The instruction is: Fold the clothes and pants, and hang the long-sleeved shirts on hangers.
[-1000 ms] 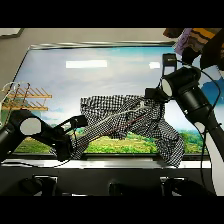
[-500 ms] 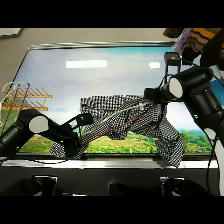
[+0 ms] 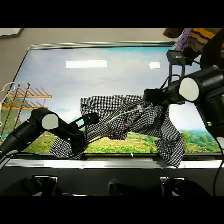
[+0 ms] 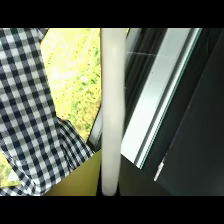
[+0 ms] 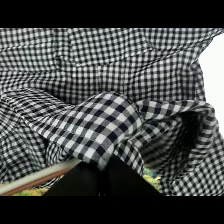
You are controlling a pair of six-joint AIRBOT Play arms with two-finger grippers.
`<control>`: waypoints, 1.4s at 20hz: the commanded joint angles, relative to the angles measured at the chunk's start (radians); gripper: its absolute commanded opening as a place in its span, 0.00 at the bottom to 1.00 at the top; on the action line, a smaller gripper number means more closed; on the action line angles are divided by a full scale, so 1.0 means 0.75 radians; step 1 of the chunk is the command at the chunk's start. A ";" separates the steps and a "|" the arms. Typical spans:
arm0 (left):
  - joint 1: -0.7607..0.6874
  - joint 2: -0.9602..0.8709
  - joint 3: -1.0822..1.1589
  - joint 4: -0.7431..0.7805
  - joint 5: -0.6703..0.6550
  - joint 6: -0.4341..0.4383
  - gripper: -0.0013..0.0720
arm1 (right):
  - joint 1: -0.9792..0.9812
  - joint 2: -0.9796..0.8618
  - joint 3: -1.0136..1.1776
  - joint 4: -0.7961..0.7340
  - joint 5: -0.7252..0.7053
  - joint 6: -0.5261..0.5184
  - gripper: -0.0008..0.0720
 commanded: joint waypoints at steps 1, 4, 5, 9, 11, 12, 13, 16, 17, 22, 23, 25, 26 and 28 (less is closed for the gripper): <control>-0.001 -0.024 0.002 -0.013 0.075 0.023 0.06 | 0.002 0.033 0.001 0.111 0.052 -0.010 0.06; -0.001 -0.027 0.001 -0.073 0.090 0.134 0.06 | 0.002 0.041 0.001 0.142 0.055 -0.031 0.06; -0.001 -0.028 0.001 -0.072 0.106 0.150 0.06 | 0.002 0.043 0.001 0.155 0.058 -0.037 0.06; -0.001 -0.062 0.001 -0.073 0.130 0.154 0.06 | 0.002 0.051 0.001 0.186 0.091 -0.045 0.06; -0.001 -0.084 0.002 -0.073 0.140 0.153 0.06 | 0.002 0.061 0.001 0.213 0.092 -0.053 0.06; -0.005 -0.095 0.002 -0.072 0.144 0.153 0.06 | 0.002 0.067 0.001 0.221 0.091 -0.053 0.06; -0.011 -0.105 0.004 -0.072 0.149 0.153 0.06 | 0.002 0.073 0.001 0.232 0.094 -0.053 0.06; -0.058 -0.135 0.026 -0.072 0.198 0.153 0.06 | 0.002 0.090 0.001 0.271 0.098 -0.052 0.06; -0.075 -0.149 0.038 -0.072 0.217 0.148 0.06 | 0.002 0.092 0.001 0.288 0.106 -0.052 0.06; -0.092 -0.194 0.083 -0.073 0.294 0.111 0.06 | 0.002 0.116 0.001 0.312 0.165 -0.052 0.06; -0.092 -0.198 0.092 -0.075 0.308 0.112 0.06 | 0.002 0.124 0.001 0.312 0.166 -0.052 0.06; -0.093 -0.212 0.108 -0.105 0.317 0.113 0.06 | 0.002 0.126 0.001 0.330 0.168 -0.052 0.06; -0.097 -0.222 0.117 -0.119 0.317 0.113 0.06 | 0.002 0.126 0.001 0.337 0.161 -0.052 0.06; -0.123 -0.247 0.136 -0.118 0.317 0.114 0.06 | 0.002 0.126 0.001 0.336 0.153 -0.052 0.06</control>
